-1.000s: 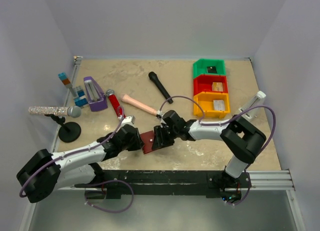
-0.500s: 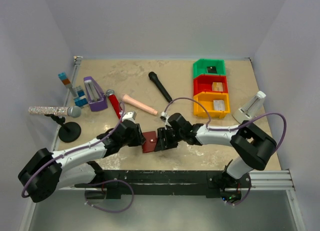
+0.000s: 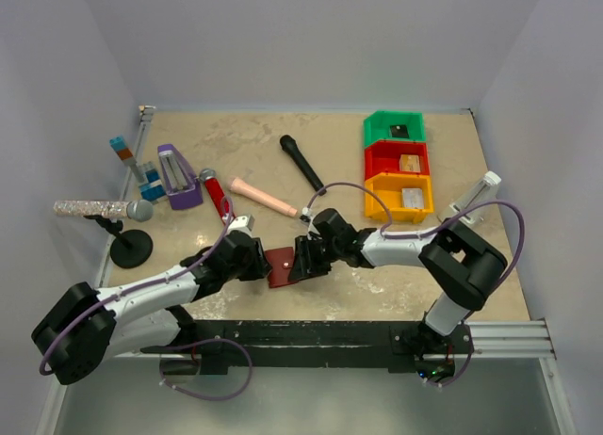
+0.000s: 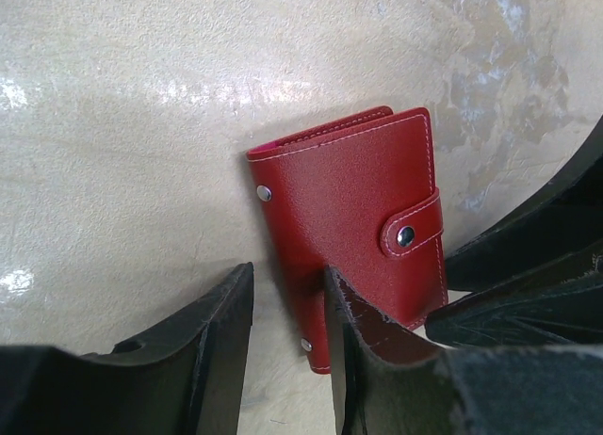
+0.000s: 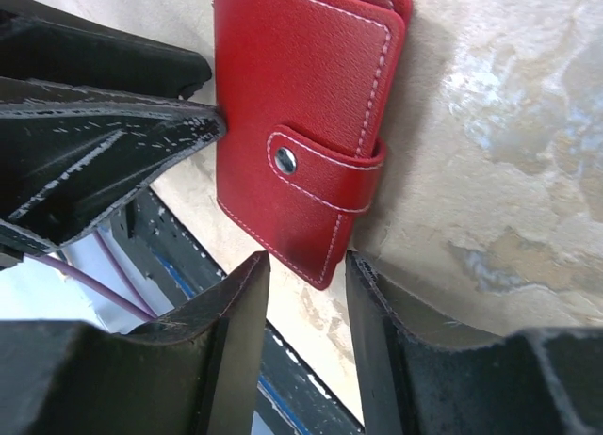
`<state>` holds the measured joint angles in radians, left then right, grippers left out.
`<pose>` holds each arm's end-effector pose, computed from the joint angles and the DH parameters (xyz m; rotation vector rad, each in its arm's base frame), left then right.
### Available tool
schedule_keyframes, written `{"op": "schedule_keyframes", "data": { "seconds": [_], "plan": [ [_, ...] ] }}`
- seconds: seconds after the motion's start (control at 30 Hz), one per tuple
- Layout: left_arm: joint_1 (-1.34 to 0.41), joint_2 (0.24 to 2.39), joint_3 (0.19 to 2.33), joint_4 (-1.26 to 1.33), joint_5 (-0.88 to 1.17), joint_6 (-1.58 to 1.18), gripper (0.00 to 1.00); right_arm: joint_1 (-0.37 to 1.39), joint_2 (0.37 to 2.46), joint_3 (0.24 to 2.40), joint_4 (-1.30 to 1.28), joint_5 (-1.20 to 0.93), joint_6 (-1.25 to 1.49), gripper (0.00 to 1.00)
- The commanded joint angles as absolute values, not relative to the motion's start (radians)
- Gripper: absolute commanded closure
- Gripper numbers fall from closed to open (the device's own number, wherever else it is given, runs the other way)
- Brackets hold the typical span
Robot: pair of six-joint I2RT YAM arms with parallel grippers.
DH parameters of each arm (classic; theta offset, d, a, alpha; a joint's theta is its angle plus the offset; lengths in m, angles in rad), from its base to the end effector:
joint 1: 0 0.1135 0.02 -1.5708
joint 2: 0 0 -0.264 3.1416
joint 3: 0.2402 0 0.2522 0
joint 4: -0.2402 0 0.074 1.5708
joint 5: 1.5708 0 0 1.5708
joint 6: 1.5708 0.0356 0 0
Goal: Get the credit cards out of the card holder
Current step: Open the card holder at the center of the board.
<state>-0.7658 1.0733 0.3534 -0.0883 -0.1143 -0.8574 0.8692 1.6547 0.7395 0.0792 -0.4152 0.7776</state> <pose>0.1421 -0.1311 0.1500 -0.1695 2.4618 -0.6203 0.1894 0.2464 0.1399 -0.3426 2.6901 1.1500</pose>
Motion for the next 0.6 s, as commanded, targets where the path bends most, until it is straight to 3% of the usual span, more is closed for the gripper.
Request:
{"op": "schedule_keyframes", "data": {
  "seconds": [0.0, 0.57],
  "plan": [
    [-0.761, 1.084, 0.336, -0.031, -0.094, -0.877, 0.6, 0.868, 1.674, 0.787, 0.136, -0.457, 0.804, 0.59],
    [-0.761, 1.118, 0.299, 0.055, -0.066, -0.891, 0.61, 0.867, 1.692, 0.758, 0.224, -0.5, 0.833, 0.81]
  ]
}}
